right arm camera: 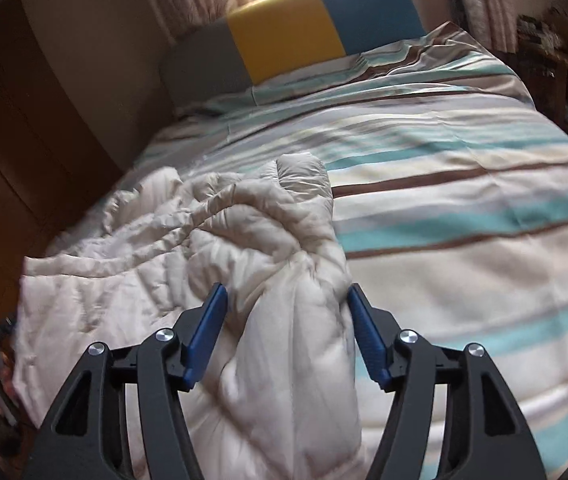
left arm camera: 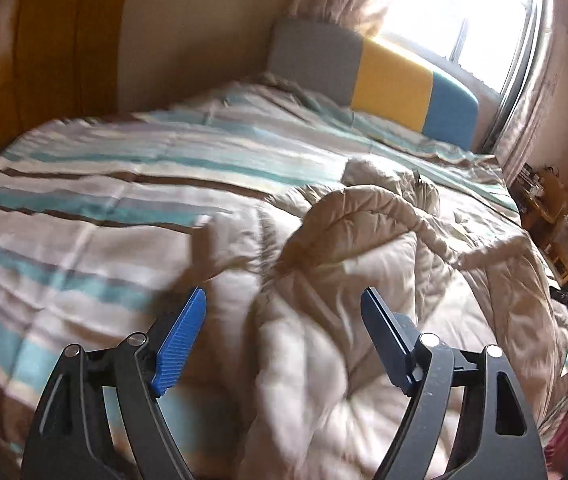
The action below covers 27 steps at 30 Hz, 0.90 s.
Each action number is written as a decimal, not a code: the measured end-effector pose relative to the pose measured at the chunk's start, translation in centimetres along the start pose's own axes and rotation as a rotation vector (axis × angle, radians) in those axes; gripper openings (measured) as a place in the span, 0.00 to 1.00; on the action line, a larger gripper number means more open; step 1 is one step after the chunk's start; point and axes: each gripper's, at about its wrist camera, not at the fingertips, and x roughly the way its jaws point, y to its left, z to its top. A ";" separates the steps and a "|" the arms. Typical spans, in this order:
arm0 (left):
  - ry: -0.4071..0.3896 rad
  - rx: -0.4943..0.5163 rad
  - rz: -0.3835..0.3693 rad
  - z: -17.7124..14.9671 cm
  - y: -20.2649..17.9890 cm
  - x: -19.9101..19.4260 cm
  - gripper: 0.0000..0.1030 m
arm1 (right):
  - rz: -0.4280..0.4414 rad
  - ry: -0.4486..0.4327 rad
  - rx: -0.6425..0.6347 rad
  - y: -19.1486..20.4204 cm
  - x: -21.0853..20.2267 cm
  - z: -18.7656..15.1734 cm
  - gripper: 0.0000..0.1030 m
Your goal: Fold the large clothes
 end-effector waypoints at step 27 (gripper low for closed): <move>-0.373 -0.154 0.199 8.3 -0.6 -0.6 0.10 | -0.151 -0.271 -0.056 5.7 2.1 10.9 0.15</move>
